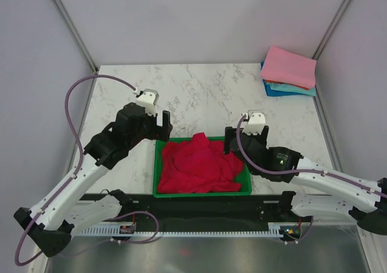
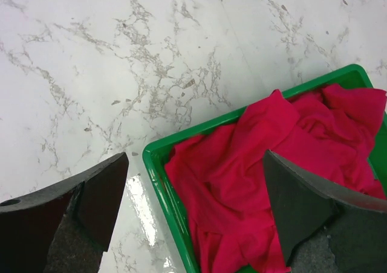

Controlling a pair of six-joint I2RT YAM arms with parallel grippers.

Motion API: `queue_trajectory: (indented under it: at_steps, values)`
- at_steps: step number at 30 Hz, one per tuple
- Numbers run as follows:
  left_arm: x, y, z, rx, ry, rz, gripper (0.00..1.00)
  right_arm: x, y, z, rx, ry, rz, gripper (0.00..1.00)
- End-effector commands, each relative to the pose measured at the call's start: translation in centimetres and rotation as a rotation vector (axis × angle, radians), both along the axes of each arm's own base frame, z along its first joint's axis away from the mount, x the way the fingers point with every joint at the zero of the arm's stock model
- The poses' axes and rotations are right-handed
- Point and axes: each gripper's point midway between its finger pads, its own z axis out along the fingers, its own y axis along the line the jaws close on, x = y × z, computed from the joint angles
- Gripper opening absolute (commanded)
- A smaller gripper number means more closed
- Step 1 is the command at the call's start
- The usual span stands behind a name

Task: Fold and stack the t-shirts

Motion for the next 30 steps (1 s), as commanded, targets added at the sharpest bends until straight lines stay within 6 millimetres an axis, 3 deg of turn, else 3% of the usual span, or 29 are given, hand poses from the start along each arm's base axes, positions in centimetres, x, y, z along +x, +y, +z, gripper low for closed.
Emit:
queue_trajectory:
  at_steps: [1, 6, 7, 8, 12, 17, 24, 25, 28, 29, 30]
  values:
    - [0.9, 1.3, 2.2, -0.109, -0.070, 0.109, 1.00, 0.2, 2.0, 1.2, 0.075, -0.012, 0.080, 0.98]
    - [0.7, 2.2, 4.7, -0.131, -0.223, 0.090, 1.00, -0.2, 4.6, -0.9, 0.068, 0.045, 0.183, 0.98]
    - [0.0, 2.8, 6.8, -0.179, -0.308, 0.087, 1.00, -0.3, 5.2, -1.1, 0.073, 0.054, 0.208, 0.98]
    - [-0.3, 3.0, 5.6, -0.185, -0.309, 0.090, 1.00, -0.6, 6.3, -1.3, 0.101, 0.068, 0.248, 0.98]
    - [-0.9, 5.5, 4.8, -0.234, -0.342, 0.209, 1.00, -0.6, 8.6, -3.4, 0.091, 0.120, 0.301, 0.98]
    - [-0.1, 6.1, 4.1, -0.122, -0.298, 0.239, 0.86, 0.0, 10.1, -6.4, 0.027, 0.179, 0.296, 0.98]
    - [0.2, 5.7, 2.9, -0.081, -0.260, 0.227, 0.82, 1.1, 12.1, -10.6, -0.048, 0.232, 0.305, 0.97]
    - [0.2, 5.9, 3.0, -0.084, -0.264, 0.232, 0.82, 1.0, 12.6, -10.9, -0.043, 0.244, 0.321, 0.95]
    - [0.2, 6.2, 3.0, -0.081, -0.270, 0.249, 0.81, 1.3, 13.3, -11.5, -0.054, 0.256, 0.325, 0.73]
    - [0.2, 6.4, 2.9, -0.078, -0.269, 0.255, 0.81, 1.5, 13.2, -11.2, -0.053, 0.243, 0.309, 0.51]
    - [0.2, 6.5, 2.9, -0.076, -0.270, 0.261, 0.81, 1.5, 13.0, -11.1, -0.044, 0.239, 0.297, 0.43]
